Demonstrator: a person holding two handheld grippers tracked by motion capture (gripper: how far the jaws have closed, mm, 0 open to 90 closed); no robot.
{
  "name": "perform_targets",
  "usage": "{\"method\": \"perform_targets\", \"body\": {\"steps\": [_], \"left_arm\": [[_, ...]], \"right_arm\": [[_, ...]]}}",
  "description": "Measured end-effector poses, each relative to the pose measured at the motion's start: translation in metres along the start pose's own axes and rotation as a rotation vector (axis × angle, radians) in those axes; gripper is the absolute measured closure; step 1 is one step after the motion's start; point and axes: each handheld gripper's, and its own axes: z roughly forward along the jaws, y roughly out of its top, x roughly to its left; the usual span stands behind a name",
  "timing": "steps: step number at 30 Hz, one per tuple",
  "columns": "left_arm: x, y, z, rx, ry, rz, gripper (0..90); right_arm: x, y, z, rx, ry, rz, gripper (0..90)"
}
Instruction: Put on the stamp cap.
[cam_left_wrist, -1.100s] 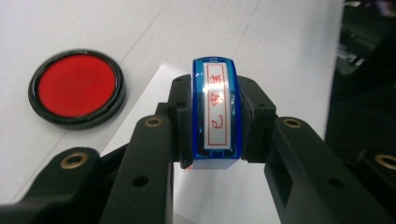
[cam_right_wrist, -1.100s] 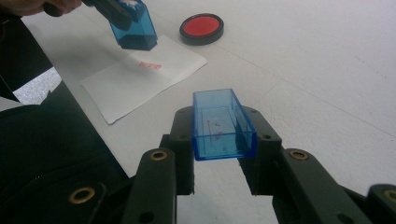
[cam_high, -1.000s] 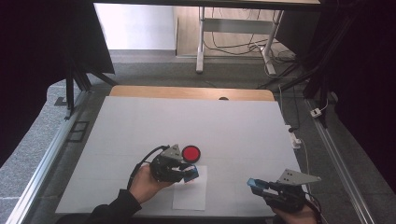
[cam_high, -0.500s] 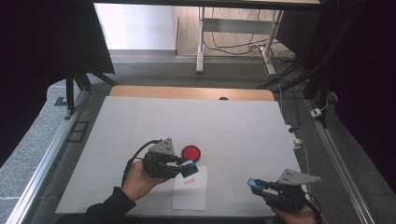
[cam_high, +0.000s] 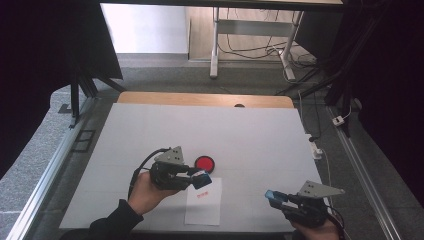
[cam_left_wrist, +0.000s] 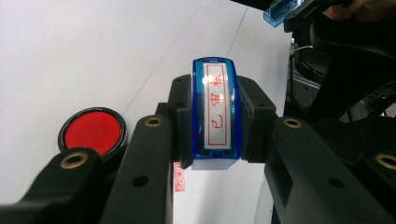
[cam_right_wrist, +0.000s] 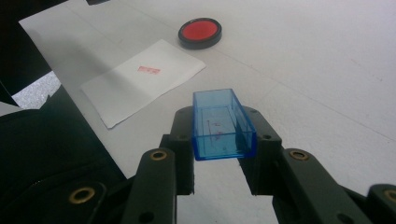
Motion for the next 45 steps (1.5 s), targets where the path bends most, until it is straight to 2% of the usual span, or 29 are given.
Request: {"method": "perform_targets", "body": {"steps": [8, 16, 24, 30, 35, 40, 45], "left_arm": [[0.000, 0.001, -0.006, -0.027, -0.004, -0.001, 69.7], [0.001, 0.002, -0.009, -0.037, -0.009, 0.009, 69.8], [0.002, 0.002, -0.012, -0.050, -0.019, 0.010, 69.8], [0.002, 0.002, -0.013, -0.060, -0.034, 0.022, 69.8], [0.003, 0.001, -0.014, -0.068, -0.047, 0.025, 69.8], [0.003, 0.002, -0.015, -0.073, -0.057, 0.037, 69.8], [0.002, 0.002, -0.015, -0.077, -0.066, 0.048, 69.8]], "right_arm": [[0.002, 0.003, 0.002, -0.001, 0.028, -0.006, 68.7], [0.004, 0.009, 0.008, 0.006, 0.089, 0.000, 68.7], [0.010, 0.019, 0.014, -0.008, 0.101, -0.030, 68.7], [0.013, 0.028, 0.022, -0.016, 0.147, -0.048, 68.8], [0.020, 0.035, 0.032, -0.012, 0.218, -0.071, 68.7], [0.026, 0.040, 0.041, -0.003, 0.258, -0.106, 68.7], [0.027, 0.045, 0.049, -0.021, 0.304, -0.116, 68.8]]}}
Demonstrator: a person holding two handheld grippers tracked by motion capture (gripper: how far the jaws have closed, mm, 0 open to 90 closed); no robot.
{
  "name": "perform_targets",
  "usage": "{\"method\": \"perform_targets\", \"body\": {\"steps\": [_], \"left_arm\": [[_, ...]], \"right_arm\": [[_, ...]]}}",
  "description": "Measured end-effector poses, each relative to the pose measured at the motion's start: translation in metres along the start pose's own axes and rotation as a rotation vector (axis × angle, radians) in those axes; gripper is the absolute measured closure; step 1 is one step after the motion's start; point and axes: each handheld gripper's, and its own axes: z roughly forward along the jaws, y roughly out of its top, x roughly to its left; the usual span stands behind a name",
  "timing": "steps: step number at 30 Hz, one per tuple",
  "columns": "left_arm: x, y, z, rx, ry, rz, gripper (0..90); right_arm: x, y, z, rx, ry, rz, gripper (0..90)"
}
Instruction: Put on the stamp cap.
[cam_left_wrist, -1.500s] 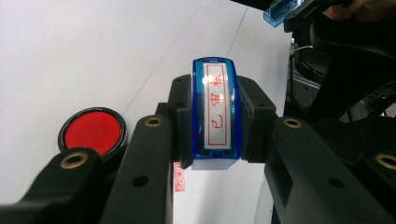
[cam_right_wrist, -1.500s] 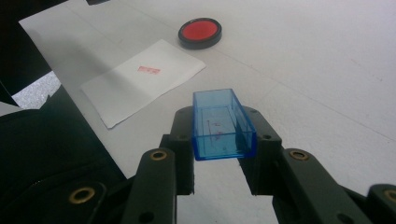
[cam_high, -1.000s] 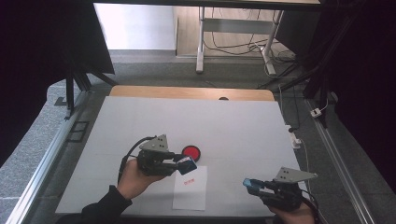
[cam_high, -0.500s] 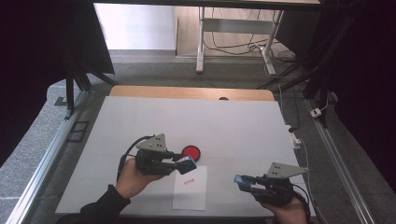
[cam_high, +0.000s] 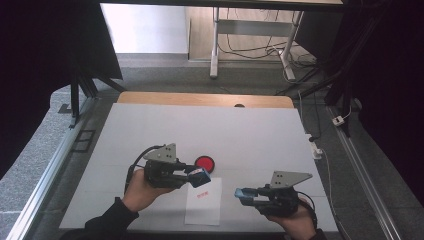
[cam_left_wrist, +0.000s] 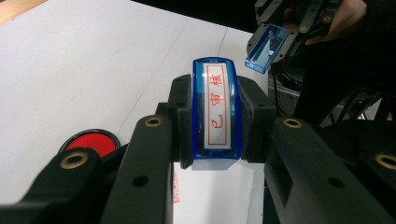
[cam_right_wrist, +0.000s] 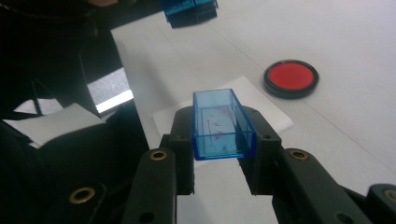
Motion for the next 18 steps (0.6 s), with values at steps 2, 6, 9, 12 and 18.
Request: {"method": "perform_targets", "body": {"steps": [2, 6, 9, 12, 18], "left_arm": [[0.000, 0.000, 0.000, -0.002, -0.006, 0.003, 69.8], [0.000, 0.000, 0.001, -0.005, -0.019, 0.008, 69.8], [-0.001, 0.000, 0.002, -0.003, -0.027, 0.017, 69.8], [-0.001, -0.001, 0.003, -0.002, -0.031, 0.021, 69.9], [-0.003, 0.000, 0.004, -0.004, -0.044, 0.035, 69.8]], "right_arm": [[-0.002, 0.002, 0.004, -0.008, 0.025, 0.004, 68.9], [-0.003, 0.005, 0.011, -0.020, 0.065, -0.010, 68.9], [-0.004, 0.008, 0.017, -0.030, 0.098, -0.023, 68.9], [-0.006, 0.010, 0.024, -0.027, 0.120, -0.034, 68.9], [-0.009, 0.013, 0.036, -0.020, 0.160, -0.041, 68.8]]}}
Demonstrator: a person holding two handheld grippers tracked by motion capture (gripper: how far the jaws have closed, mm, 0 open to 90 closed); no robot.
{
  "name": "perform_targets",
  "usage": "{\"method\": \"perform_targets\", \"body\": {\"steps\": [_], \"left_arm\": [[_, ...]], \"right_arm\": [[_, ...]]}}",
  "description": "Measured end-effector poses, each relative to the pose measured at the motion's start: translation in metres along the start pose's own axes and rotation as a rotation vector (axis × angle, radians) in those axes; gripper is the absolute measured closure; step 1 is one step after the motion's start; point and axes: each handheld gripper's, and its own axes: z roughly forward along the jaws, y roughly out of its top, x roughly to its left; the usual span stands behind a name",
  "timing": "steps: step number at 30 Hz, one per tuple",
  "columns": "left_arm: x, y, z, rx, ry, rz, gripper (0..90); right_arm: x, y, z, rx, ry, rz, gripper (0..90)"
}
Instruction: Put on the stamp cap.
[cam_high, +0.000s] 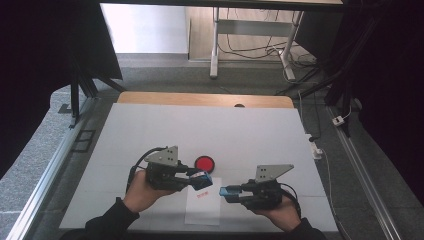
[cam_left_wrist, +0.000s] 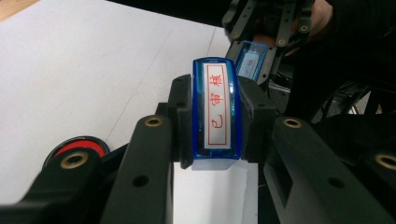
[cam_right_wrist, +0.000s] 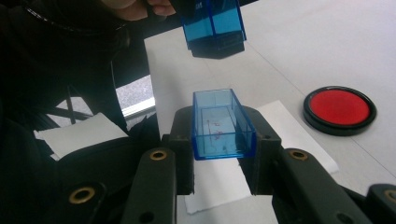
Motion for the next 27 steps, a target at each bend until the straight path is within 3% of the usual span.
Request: {"method": "perform_targets", "body": {"steps": [6, 13, 27], "left_arm": [[0.000, 0.000, 0.000, -0.004, -0.013, 0.006, 69.8], [-0.001, 0.001, -0.001, -0.014, -0.033, 0.019, 69.9], [-0.003, 0.002, 0.000, -0.010, -0.049, 0.046, 69.9]], "right_arm": [[-0.005, 0.003, 0.012, 0.013, 0.041, -0.002, 68.8], [-0.008, 0.008, 0.028, 0.048, 0.084, -0.042, 68.9], [-0.012, 0.019, 0.051, 0.056, 0.165, -0.073, 69.0]]}}
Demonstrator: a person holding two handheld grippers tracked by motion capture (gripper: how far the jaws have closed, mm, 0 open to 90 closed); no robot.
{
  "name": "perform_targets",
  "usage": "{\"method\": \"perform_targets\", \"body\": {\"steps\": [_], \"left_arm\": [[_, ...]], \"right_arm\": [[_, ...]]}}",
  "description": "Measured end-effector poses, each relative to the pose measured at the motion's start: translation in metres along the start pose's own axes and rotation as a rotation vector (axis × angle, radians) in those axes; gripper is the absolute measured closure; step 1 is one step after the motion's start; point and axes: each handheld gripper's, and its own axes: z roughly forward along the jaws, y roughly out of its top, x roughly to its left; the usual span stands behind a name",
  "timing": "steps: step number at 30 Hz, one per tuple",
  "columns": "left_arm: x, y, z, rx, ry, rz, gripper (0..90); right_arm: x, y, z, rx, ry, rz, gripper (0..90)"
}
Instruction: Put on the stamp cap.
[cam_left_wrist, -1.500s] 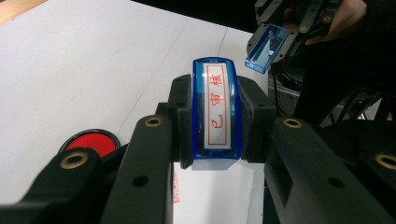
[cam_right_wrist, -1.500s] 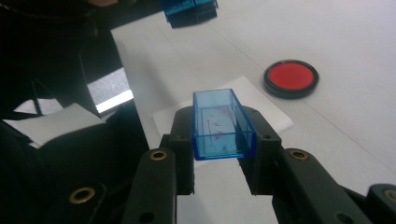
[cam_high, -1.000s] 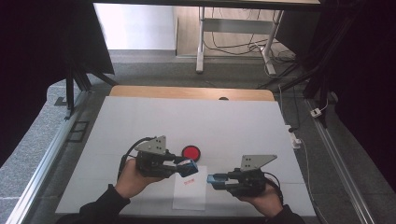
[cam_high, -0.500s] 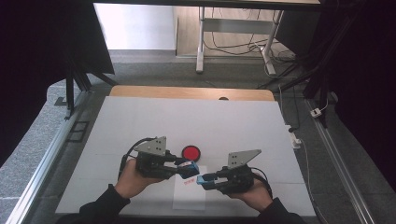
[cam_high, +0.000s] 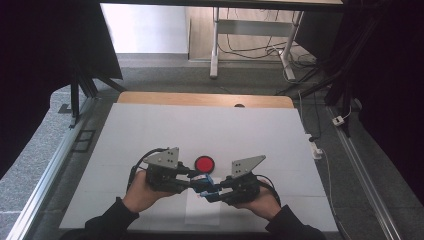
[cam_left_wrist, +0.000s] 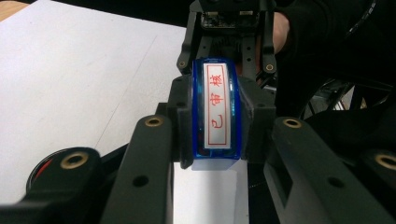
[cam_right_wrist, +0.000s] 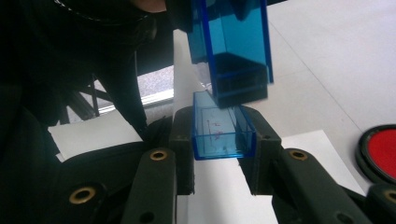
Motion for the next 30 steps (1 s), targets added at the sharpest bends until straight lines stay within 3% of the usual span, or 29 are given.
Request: {"method": "perform_targets", "body": {"steps": [23, 30], "left_arm": [[-0.0022, -0.0003, 0.0026, 0.032, -0.049, 0.064, 69.9], [0.0009, -0.0031, 0.0026, 0.009, -0.078, 0.042, 69.9]], "right_arm": [[-0.0038, 0.0029, 0.0066, 0.000, 0.066, 0.012, 69.0], [-0.0013, 0.0041, 0.0062, -0.007, 0.059, -0.016, 69.1]]}}
